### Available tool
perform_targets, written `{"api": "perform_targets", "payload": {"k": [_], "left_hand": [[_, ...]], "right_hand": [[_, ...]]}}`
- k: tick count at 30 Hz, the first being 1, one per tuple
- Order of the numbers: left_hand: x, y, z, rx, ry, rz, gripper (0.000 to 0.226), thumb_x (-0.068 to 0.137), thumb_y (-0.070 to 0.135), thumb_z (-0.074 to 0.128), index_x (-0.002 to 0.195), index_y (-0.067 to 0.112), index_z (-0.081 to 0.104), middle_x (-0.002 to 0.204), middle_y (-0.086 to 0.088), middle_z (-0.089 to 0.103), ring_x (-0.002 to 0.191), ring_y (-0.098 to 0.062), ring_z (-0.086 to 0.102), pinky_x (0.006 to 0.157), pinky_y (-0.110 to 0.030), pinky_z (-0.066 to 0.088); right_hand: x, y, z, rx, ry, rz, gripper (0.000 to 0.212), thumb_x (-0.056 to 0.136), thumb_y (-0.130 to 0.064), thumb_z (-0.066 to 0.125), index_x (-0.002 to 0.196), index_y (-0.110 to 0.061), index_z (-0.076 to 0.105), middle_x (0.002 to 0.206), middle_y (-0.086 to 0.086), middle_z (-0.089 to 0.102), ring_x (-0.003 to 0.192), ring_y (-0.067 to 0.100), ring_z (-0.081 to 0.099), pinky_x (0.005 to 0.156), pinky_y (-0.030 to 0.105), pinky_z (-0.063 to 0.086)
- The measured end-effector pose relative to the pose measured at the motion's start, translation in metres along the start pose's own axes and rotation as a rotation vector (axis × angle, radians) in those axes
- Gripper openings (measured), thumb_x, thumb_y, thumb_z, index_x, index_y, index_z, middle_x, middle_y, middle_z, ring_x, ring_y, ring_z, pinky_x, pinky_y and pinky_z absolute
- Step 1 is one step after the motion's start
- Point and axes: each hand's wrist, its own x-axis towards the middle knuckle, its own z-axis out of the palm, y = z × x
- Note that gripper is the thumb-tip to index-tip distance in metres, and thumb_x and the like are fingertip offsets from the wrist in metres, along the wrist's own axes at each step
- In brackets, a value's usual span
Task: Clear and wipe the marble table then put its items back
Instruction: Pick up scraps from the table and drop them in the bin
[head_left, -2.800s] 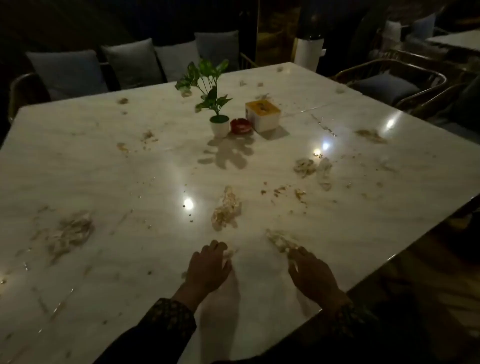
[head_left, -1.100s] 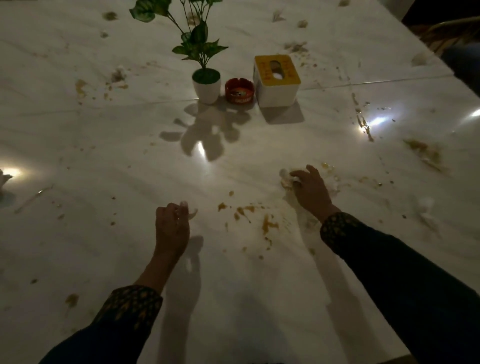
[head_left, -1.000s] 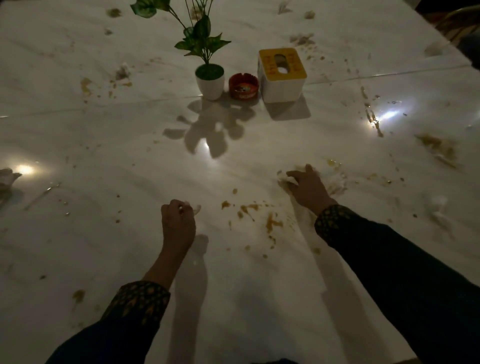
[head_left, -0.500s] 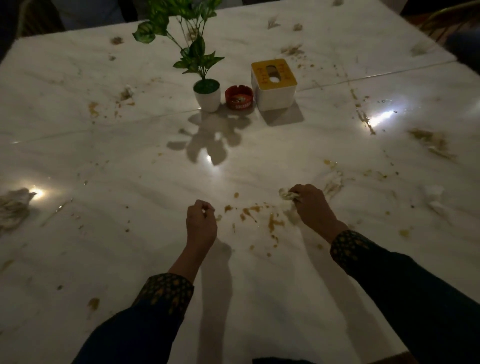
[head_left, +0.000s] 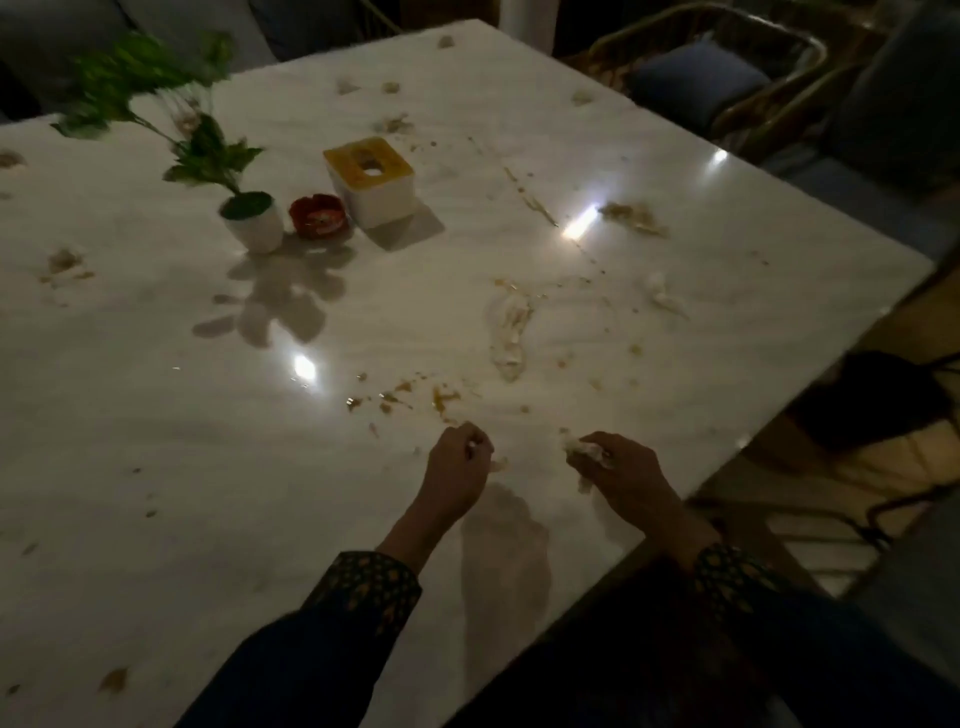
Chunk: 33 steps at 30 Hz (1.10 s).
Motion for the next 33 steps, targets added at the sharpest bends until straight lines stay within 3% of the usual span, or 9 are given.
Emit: {"api": "perform_targets", "payload": {"k": [3, 5, 10, 14, 19, 22, 26, 29, 33], "left_hand": [[-0.017, 0.009, 0.045, 0.004, -0.112, 0.029, 0.017, 0.097, 0.019, 0.048, 0.090, 0.008, 0.059, 0.095, -0.010, 0.054, 0.084, -0.026, 0.058, 0.075, -0.042, 0.051], [-0.024, 0.022, 0.073, 0.029, -0.204, 0.084, 0.017, 0.097, 0.019, 0.049, 0.089, 0.009, 0.058, 0.093, -0.010, 0.055, 0.081, -0.023, 0.056, 0.070, -0.035, 0.046], [-0.007, 0.066, 0.132, 0.152, -0.347, 0.208, 0.026, 0.099, 0.031, 0.049, 0.088, 0.008, 0.057, 0.093, -0.009, 0.054, 0.081, -0.020, 0.053, 0.067, -0.026, 0.037], [0.017, 0.097, 0.194, 0.239, -0.422, 0.254, 0.028, 0.098, 0.035, 0.049, 0.090, 0.009, 0.058, 0.092, -0.004, 0.052, 0.081, -0.017, 0.054, 0.063, -0.021, 0.035], [0.056, 0.157, 0.293, 0.298, -0.489, 0.324, 0.027, 0.098, 0.033, 0.050, 0.090, 0.009, 0.059, 0.092, -0.003, 0.052, 0.077, -0.012, 0.052, 0.062, -0.018, 0.034], [0.074, 0.202, 0.351, 0.333, -0.538, 0.375, 0.024, 0.098, 0.034, 0.050, 0.088, 0.013, 0.055, 0.090, -0.001, 0.049, 0.071, -0.004, 0.046, 0.056, -0.009, 0.032], [0.088, 0.255, 0.415, 0.357, -0.607, 0.429, 0.022, 0.097, 0.029, 0.053, 0.083, 0.012, 0.052, 0.079, 0.001, 0.049, 0.069, -0.011, 0.047, 0.061, -0.021, 0.033], [0.102, 0.284, 0.458, 0.386, -0.652, 0.490, 0.025, 0.096, 0.030, 0.054, 0.084, 0.008, 0.056, 0.078, 0.000, 0.051, 0.072, -0.016, 0.052, 0.066, -0.029, 0.041], [0.124, 0.312, 0.512, 0.392, -0.710, 0.458, 0.026, 0.097, 0.027, 0.054, 0.091, 0.002, 0.061, 0.087, -0.005, 0.058, 0.077, -0.015, 0.054, 0.069, -0.027, 0.043]], "right_hand": [[-0.049, 0.031, -0.016, 0.057, 0.063, 0.119, 0.017, 0.084, -0.049, 0.067, 0.078, -0.034, 0.067, 0.072, -0.006, 0.066, 0.071, 0.007, 0.063, 0.065, 0.023, 0.048], [-0.074, 0.047, -0.032, 0.099, 0.126, 0.157, 0.027, 0.082, -0.062, 0.060, 0.072, -0.037, 0.064, 0.068, -0.007, 0.064, 0.067, 0.008, 0.063, 0.062, 0.025, 0.049], [-0.095, 0.092, -0.071, 0.138, 0.316, 0.309, 0.015, 0.089, -0.028, 0.066, 0.074, -0.027, 0.067, 0.072, -0.010, 0.063, 0.069, -0.010, 0.059, 0.061, 0.006, 0.041], [-0.106, 0.151, -0.094, 0.123, 0.377, 0.409, 0.012, 0.090, -0.026, 0.067, 0.080, -0.020, 0.070, 0.074, -0.016, 0.059, 0.071, -0.010, 0.058, 0.066, 0.003, 0.039], [-0.108, 0.238, -0.147, 0.121, 0.446, 0.504, 0.005, 0.092, -0.026, 0.064, 0.087, -0.026, 0.066, 0.084, -0.011, 0.063, 0.078, 0.003, 0.060, 0.070, 0.017, 0.042], [-0.113, 0.283, -0.195, 0.142, 0.504, 0.566, 0.007, 0.092, -0.028, 0.063, 0.085, -0.028, 0.065, 0.084, -0.006, 0.065, 0.074, -0.005, 0.058, 0.065, 0.012, 0.040], [-0.121, 0.331, -0.268, 0.129, 0.574, 0.642, 0.014, 0.095, -0.027, 0.059, 0.085, -0.020, 0.065, 0.078, -0.001, 0.065, 0.068, -0.005, 0.058, 0.058, 0.006, 0.040], [-0.124, 0.357, -0.312, 0.117, 0.691, 0.687, 0.016, 0.096, -0.025, 0.057, 0.087, -0.015, 0.065, 0.078, -0.003, 0.060, 0.067, 0.003, 0.053, 0.058, 0.013, 0.038], [-0.122, 0.390, -0.348, 0.158, 0.799, 0.759, 0.013, 0.094, -0.017, 0.060, 0.084, -0.010, 0.064, 0.076, 0.004, 0.059, 0.067, 0.014, 0.053, 0.059, 0.023, 0.035]]}}
